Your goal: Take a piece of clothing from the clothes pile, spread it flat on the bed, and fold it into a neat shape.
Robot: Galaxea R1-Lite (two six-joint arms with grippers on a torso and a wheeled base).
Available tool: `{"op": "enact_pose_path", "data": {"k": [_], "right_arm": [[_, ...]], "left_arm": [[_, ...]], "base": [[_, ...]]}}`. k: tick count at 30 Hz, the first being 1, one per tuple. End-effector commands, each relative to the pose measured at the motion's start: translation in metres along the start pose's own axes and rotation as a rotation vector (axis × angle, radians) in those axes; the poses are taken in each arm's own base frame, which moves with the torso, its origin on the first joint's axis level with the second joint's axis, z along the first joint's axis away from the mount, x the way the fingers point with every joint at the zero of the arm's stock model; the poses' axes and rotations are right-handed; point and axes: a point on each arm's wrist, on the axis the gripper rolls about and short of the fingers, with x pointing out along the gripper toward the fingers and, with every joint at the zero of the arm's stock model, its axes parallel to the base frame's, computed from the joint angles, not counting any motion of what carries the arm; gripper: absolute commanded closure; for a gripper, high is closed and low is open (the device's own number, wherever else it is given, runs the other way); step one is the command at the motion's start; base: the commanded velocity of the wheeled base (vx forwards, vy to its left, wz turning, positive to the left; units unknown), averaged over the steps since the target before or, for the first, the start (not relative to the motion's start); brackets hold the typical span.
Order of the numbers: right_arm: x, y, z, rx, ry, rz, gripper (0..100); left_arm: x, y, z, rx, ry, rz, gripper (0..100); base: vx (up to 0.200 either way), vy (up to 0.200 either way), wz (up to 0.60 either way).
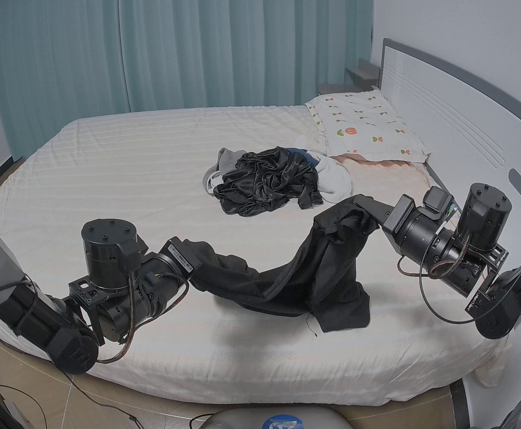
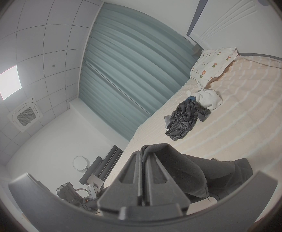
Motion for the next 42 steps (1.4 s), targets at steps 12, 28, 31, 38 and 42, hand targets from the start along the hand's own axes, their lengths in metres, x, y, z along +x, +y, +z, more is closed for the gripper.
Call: {"op": "enact_pose_path", "data": {"k": [12, 28, 31, 38, 42], "right_arm": [[0.006, 0.005, 0.004, -0.100, -0.071, -0.043, 100], [0.019, 0.024, 0.019, -0.221, -0.163, -0.050, 100], [0.017, 0.027, 0.021, -0.235, -0.170, -0.045, 100], [0.020, 0.035, 0.028, -0.261, -0.195, -0.024, 100], [0.018, 0.042, 0.026, -0.259, -0.190, -0.004, 100]], "left_arm": [[-0.014, -0.001, 0.017, -0.012, -0.058, -0.008, 100], [-0.024, -0.004, 0.035, -0.022, -0.132, -0.021, 100], [-0.025, -0.005, 0.036, -0.023, -0.140, -0.023, 100], [-0.026, -0.005, 0.036, -0.020, -0.143, -0.024, 100], [-0.030, -0.008, 0.038, -0.022, -0.151, -0.037, 100]], "base": [[0.000, 0.200, 0.00], [0.000, 0.200, 0.00], [0.000, 0.200, 0.00], [0.000, 0.200, 0.00], [0.000, 0.200, 0.00]]}}
